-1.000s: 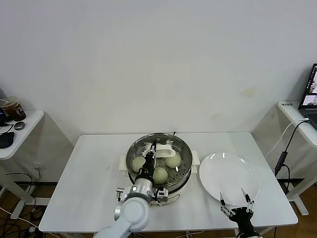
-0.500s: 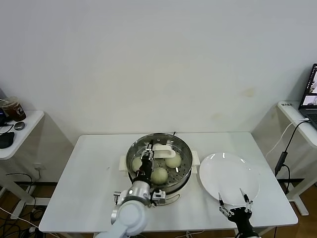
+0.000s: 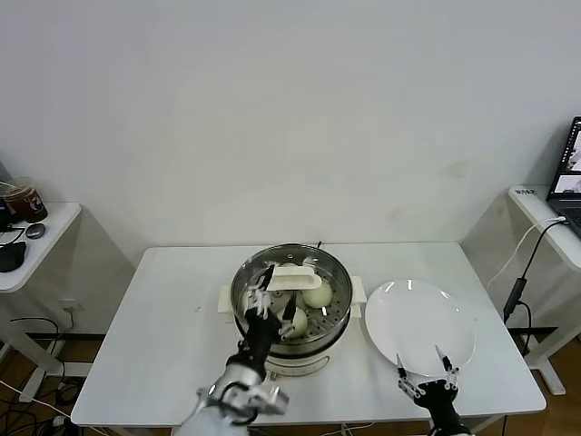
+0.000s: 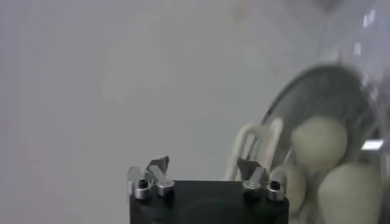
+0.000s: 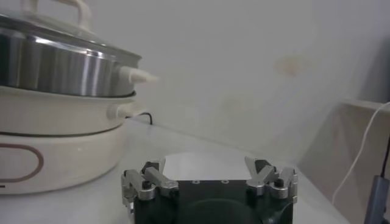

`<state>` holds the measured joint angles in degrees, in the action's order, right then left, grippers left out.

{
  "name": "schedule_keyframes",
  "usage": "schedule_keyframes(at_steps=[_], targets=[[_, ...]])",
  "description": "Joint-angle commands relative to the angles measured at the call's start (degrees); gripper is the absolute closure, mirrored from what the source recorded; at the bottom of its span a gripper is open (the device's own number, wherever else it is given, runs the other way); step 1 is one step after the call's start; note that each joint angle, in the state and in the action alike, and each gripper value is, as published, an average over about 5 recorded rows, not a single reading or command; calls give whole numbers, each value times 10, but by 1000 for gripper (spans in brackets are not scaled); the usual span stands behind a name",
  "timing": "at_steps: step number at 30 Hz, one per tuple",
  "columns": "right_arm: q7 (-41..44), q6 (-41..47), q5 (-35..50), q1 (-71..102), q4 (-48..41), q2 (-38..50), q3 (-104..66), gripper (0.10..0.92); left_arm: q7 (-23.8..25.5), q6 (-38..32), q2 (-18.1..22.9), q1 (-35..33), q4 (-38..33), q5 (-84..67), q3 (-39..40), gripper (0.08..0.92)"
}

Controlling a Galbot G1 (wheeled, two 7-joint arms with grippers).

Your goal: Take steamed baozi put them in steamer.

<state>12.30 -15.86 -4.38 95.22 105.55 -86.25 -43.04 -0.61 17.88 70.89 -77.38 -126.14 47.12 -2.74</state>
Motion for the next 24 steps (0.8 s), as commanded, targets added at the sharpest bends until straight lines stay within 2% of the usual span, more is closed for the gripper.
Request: schedule_keyframes(at_steps=[1,4,8,16,24], targets=[[8,42,68,14,20,15,21,203,-114,-248,22,-326,-114,-474,-229,181],[0,71,126,37,46,47,37,203,-121,-282,30,-370,-98,-538,-258,178],[-15,79,141,72,77,83,56,203,-118,-322,46,-400,-62,-589,-261,177],[-35,69,126,109,96,92,83,203,-59,-416,60,-416,38,-616,-261,177],[-39,69,135,113,95,86,86,203,-47,-422,59,-413,85,-607,-271,177]])
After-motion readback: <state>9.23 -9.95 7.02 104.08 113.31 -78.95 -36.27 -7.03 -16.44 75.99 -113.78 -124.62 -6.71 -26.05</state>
